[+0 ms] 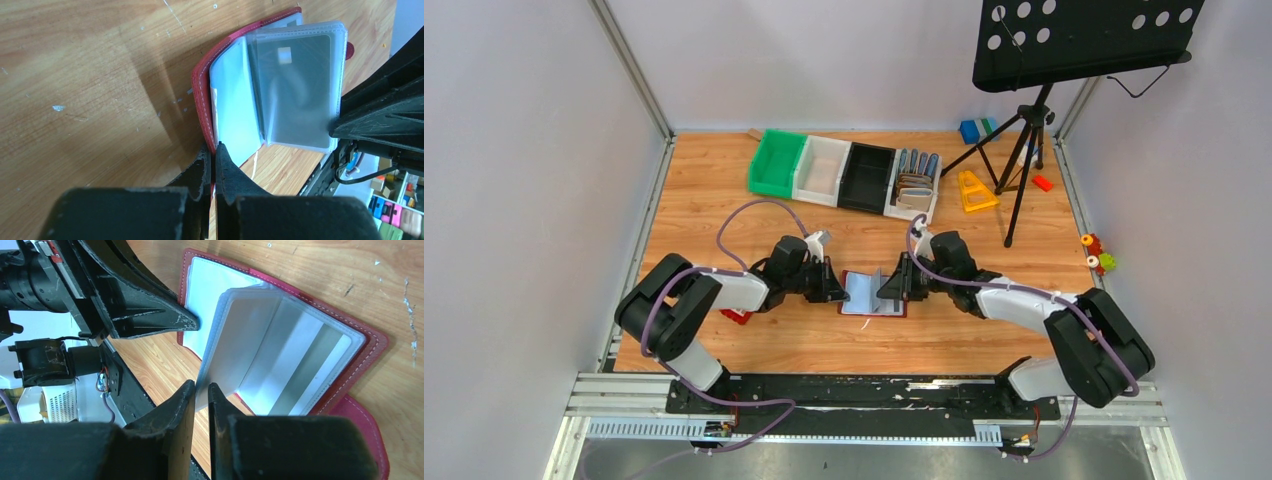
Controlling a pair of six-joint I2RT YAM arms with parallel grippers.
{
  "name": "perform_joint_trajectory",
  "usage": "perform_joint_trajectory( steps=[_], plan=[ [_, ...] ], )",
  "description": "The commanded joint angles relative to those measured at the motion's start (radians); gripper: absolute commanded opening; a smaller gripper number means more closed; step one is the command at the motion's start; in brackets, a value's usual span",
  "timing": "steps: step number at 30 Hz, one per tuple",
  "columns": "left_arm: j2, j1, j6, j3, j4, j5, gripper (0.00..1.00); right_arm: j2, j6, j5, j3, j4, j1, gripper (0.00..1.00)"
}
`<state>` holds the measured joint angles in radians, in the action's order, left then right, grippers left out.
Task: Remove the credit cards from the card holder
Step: Open the card holder at the center of the board.
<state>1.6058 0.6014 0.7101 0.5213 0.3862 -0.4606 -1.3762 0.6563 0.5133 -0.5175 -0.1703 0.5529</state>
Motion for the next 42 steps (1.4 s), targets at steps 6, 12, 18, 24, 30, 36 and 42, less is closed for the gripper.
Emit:
perform_joint_trajectory(
  steps=[6,12,18,24,30,36,42],
  plan=[
    [-0.029,0.004,-0.014,0.008,-0.063,0.010,0.00,-0.059,-0.045,-0.051,-0.078,0.055,0.049,0.31],
    [-0.048,0.004,-0.022,0.015,-0.090,0.015,0.00,-0.065,-0.042,-0.085,-0.095,0.077,0.054,0.45],
    [-0.064,0.004,-0.026,0.017,-0.107,0.019,0.00,-0.040,-0.055,-0.128,-0.098,0.110,0.067,0.73],
    [-0.083,0.008,-0.026,0.019,-0.119,0.020,0.00,-0.008,-0.063,-0.140,-0.086,0.119,0.069,0.88],
    [-0.100,0.017,-0.024,0.028,-0.136,0.022,0.00,0.017,-0.086,-0.194,-0.091,0.182,0.069,0.86],
    [-0.158,0.020,-0.010,0.031,-0.153,0.007,0.00,0.108,-0.125,-0.305,-0.081,0.300,0.068,0.85],
    [-0.230,0.024,-0.025,0.060,-0.241,0.010,0.00,0.212,-0.136,-0.279,-0.036,0.280,0.069,0.67]
  ],
)
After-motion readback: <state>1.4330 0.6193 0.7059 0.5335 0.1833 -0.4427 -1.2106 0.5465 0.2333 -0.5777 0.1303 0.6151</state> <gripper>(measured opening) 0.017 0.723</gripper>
